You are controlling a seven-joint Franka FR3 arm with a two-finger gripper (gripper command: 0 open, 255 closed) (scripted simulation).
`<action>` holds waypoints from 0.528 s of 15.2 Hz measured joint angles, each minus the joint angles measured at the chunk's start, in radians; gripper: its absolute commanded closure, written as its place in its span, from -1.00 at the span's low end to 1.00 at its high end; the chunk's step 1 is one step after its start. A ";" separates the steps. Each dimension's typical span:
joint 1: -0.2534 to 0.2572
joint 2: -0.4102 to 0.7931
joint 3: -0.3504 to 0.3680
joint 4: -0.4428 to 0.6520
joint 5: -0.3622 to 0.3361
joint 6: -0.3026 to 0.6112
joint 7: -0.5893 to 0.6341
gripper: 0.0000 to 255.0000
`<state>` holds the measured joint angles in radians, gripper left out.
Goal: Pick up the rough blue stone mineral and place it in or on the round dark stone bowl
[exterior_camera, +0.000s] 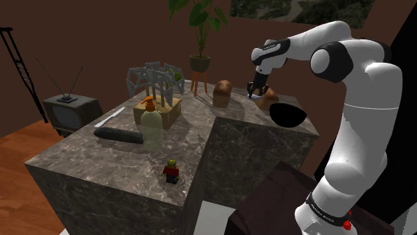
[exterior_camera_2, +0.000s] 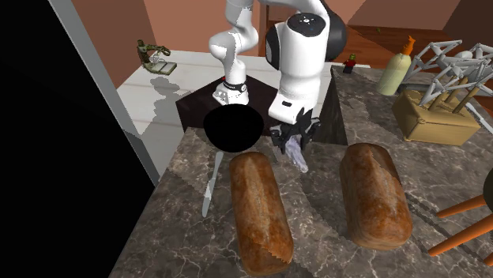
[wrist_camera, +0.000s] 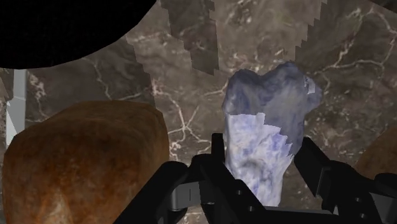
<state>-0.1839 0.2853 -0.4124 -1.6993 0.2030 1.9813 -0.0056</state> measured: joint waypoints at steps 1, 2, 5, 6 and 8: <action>0.001 -0.002 0.000 0.010 -0.002 -0.011 0.004 1.00; 0.001 -0.006 -0.001 0.019 -0.004 -0.024 0.005 1.00; 0.001 -0.014 -0.003 0.050 -0.010 -0.062 0.012 1.00; 0.002 -0.018 -0.003 0.058 -0.012 -0.073 0.015 1.00; 0.001 -0.022 -0.004 0.082 -0.015 -0.100 0.019 1.00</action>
<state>-0.1829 0.2637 -0.4167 -1.6175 0.1879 1.8812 0.0131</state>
